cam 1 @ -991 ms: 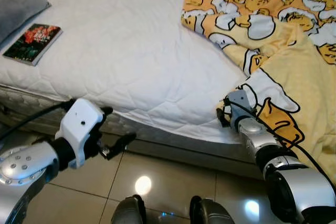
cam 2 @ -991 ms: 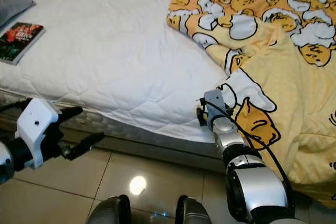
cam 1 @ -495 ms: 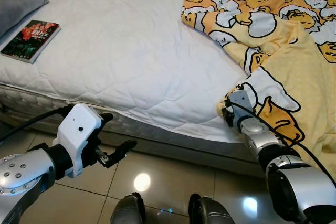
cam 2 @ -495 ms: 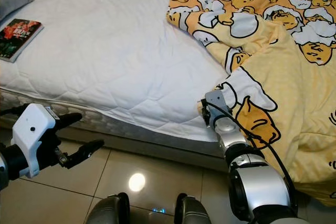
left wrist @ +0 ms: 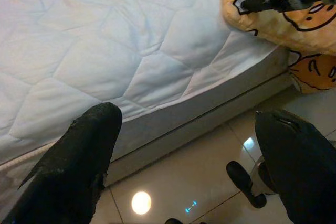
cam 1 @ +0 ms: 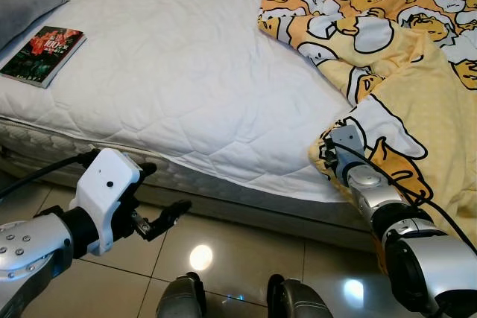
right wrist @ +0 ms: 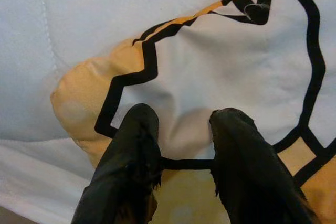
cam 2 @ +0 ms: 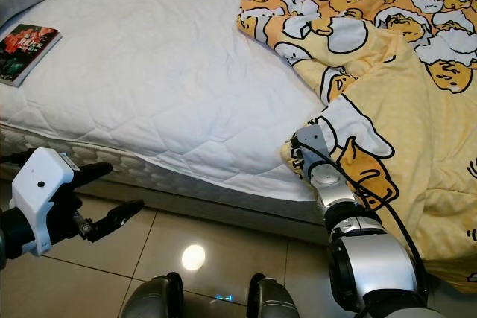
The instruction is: Clean up the room
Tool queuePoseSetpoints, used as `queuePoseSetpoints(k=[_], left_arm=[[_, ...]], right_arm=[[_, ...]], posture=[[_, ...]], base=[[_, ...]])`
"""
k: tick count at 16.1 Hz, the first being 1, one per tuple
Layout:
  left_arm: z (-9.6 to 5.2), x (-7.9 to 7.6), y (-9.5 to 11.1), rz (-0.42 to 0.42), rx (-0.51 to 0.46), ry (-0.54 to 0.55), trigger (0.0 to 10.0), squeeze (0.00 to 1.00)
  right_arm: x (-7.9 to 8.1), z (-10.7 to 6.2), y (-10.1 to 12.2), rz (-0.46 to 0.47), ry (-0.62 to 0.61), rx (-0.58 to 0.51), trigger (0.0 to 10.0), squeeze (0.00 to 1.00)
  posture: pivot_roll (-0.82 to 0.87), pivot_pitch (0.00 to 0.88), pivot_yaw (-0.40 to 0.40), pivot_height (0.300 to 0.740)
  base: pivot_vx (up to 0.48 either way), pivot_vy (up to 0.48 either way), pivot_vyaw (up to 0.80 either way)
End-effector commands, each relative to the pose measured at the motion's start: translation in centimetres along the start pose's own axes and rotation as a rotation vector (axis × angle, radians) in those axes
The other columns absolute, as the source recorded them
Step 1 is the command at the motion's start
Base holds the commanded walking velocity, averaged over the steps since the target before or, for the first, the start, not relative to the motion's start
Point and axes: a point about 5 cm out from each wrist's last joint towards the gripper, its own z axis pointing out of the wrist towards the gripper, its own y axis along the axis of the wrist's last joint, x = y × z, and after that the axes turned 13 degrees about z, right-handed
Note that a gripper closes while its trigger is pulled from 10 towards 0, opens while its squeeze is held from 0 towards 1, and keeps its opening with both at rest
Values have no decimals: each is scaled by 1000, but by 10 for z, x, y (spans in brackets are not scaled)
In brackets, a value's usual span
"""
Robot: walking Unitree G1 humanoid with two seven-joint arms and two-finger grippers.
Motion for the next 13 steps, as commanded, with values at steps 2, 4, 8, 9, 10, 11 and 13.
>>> queuePoseSetpoints(k=[2,4,8,9,10,11,13], left_arm=[[-4,-2,0,4,16,6,10000,0],[-4,-4,0,-2,19,5,10000,0],[0,-6,-6,-28,19,29,10000,0],[4,-7,-9,-72,8,66,10000,0],[10,-10,-16,-97,12,87,10000,0],[14,-12,-17,-122,6,113,10000,0],[23,-13,-23,-167,3,162,10000,0]], right_arm=[[-4,0,-2,8,-5,14,0,0],[-4,0,-3,21,-1,14,0,0],[-4,-1,-6,107,13,1,0,0],[-6,-2,-7,191,13,-17,0,0],[-6,-3,-10,239,22,-29,0,0],[-9,-4,-12,276,27,-46,0,0],[-12,-7,-16,346,39,-78,0,0]], posture=[[206,229,-6,740],[207,227,-7,740],[175,178,-21,740],[156,151,-27,740],[129,100,-34,740],[115,62,-38,740],[81,0,-34,740]], base=[[0,0,0],[0,0,0],[0,0,0],[0,0,0],[0,0,0],[0,0,0],[0,0,0]])
